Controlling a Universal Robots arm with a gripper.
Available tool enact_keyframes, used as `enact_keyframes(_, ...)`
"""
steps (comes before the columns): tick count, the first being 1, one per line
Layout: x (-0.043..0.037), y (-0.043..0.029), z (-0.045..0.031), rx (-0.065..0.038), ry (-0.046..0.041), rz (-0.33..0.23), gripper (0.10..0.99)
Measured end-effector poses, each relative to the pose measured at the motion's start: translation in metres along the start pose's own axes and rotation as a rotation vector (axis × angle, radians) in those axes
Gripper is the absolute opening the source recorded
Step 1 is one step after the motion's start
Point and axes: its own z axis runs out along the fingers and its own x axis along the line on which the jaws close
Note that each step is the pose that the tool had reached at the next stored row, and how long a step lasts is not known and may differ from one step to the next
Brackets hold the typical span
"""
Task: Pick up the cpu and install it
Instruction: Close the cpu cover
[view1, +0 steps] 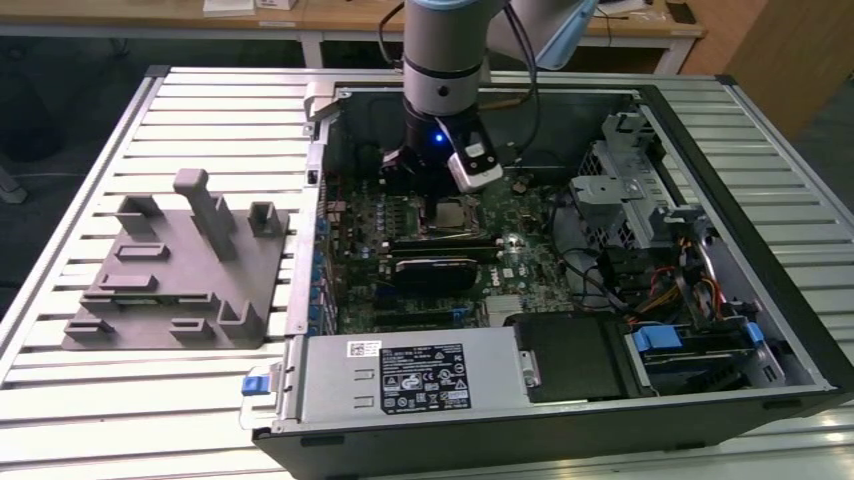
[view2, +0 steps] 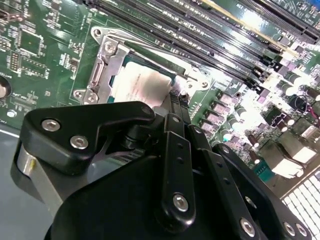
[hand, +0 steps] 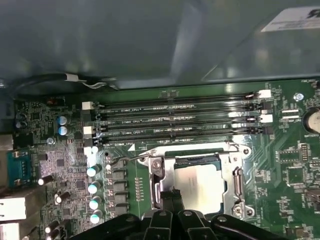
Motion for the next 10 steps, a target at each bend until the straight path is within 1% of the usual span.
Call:
enact_keyframes(5, 0.0023, -0.0003, 0.0060, 0.000, 0.0000, 0.004, 0.106)
enact_keyframes(10, 0.0045, -0.0005, 0.0100, 0.000, -0.0001, 0.006, 0.106)
